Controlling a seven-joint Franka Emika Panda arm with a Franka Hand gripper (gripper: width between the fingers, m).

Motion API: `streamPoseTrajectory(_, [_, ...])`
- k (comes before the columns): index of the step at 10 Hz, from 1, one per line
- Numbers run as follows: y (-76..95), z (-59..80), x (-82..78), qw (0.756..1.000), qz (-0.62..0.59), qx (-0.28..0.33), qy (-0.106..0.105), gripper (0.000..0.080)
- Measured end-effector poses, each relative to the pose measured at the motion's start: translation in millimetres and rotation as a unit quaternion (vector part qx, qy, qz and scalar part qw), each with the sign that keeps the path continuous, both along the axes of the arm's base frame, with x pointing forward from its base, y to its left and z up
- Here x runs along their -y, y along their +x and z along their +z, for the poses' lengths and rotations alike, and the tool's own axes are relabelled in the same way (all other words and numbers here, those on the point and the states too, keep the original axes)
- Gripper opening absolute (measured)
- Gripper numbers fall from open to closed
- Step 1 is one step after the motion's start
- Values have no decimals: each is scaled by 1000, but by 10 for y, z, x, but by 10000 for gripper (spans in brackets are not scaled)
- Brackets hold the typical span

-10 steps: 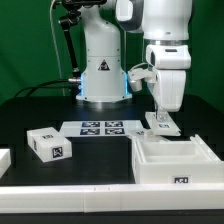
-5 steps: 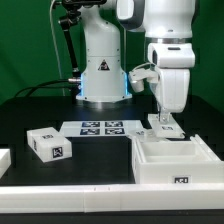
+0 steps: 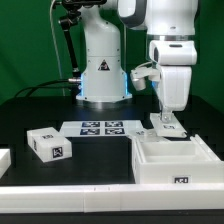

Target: Assemble cabinet

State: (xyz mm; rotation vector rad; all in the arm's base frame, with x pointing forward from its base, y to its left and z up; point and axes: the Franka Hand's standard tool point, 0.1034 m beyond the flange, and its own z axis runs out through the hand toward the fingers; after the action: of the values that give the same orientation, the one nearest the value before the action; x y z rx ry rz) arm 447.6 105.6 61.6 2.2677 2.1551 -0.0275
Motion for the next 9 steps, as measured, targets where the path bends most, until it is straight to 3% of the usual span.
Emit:
streamPoseTrajectory(4, [92,21,-59,1000,-3,3,1,70])
streamPoseTrajectory(9, [64,-26,-58,1000,-4,-2,1,70])
